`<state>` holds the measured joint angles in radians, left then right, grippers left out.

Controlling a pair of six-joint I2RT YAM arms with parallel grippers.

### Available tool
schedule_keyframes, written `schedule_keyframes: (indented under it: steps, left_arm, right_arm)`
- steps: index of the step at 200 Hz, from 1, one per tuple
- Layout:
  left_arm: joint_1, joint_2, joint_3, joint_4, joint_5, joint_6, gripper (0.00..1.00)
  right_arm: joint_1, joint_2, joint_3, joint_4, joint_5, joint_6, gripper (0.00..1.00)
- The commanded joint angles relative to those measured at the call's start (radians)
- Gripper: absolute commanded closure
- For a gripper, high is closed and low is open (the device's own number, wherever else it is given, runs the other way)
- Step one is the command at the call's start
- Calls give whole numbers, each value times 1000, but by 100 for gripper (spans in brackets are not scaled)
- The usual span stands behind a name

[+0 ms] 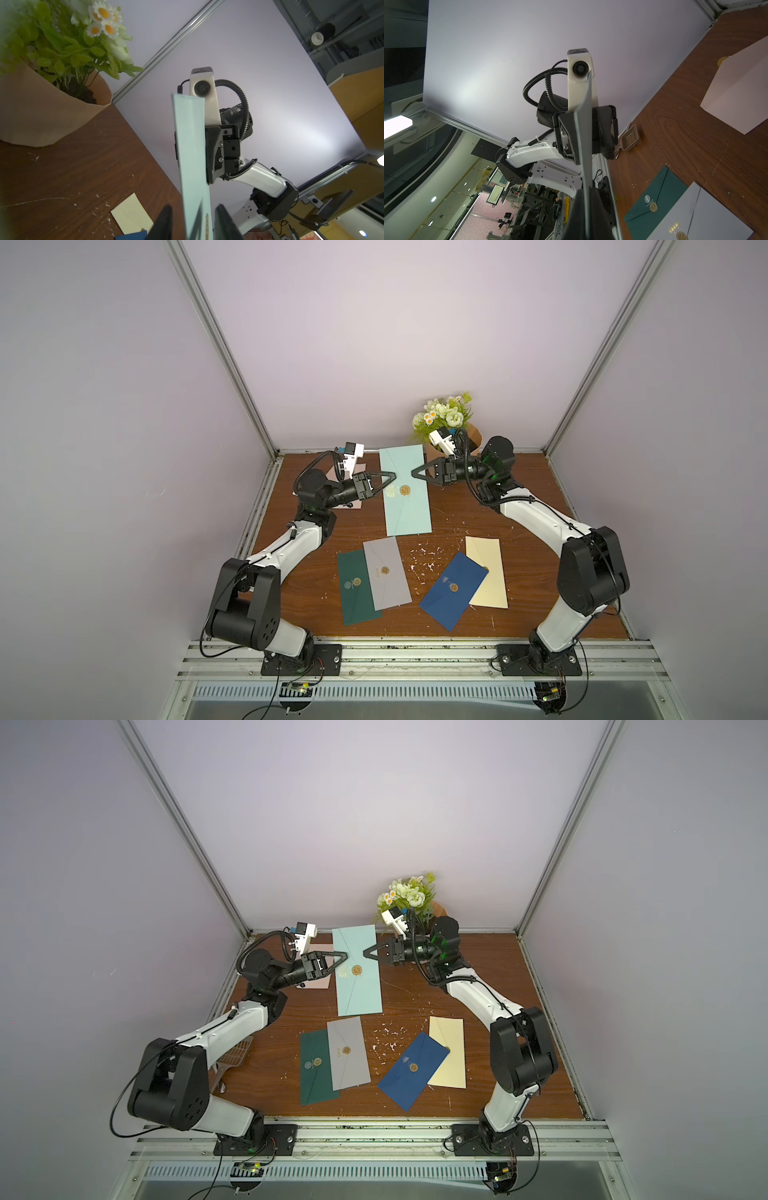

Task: Open the envelope
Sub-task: Pick up the envelope from the envelope.

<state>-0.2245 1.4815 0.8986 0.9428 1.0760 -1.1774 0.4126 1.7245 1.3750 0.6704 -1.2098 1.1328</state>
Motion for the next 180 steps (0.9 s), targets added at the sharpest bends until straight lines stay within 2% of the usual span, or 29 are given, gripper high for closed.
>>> schedule_keyframes:
  steps: [1,10,23,36,52,68,88,101,123,147,180]
  left_arm:
    - [-7,-11,15,-33,-19,41,27]
    - [-6,-28,28,-148,-42,121,21]
    - [-12,-62,95,-473,-109,340,17]
    - [-26,-92,190,-809,-264,562,16]
    - [-25,-140,232,-947,-451,657,14]
    - [-30,-201,240,-991,-615,699,11]
    - [-89,-280,249,-1036,-857,778,9]
    - [-142,-312,256,-1062,-999,828,10]
    - [-280,-315,290,-1102,-1223,933,13]
    - [-395,-280,314,-1115,-1351,1011,18]
    - [-468,-265,282,-1096,-1446,1073,18]
  right_arm:
    - [-6,-12,86,-199,16,-180,100]
    - [-10,-14,123,-328,37,-269,100]
    - [-13,-10,192,-533,84,-408,100]
    - [-13,1,260,-698,144,-511,100]
    - [-14,17,335,-838,218,-582,100]
    - [-14,36,401,-946,292,-625,100]
    - [-10,49,467,-1056,423,-650,100]
    - [1,57,518,-1130,548,-655,100]
    - [32,88,616,-1222,673,-670,100]
    - [60,132,715,-1282,741,-653,100]
    - [91,168,809,-1343,796,-643,100]
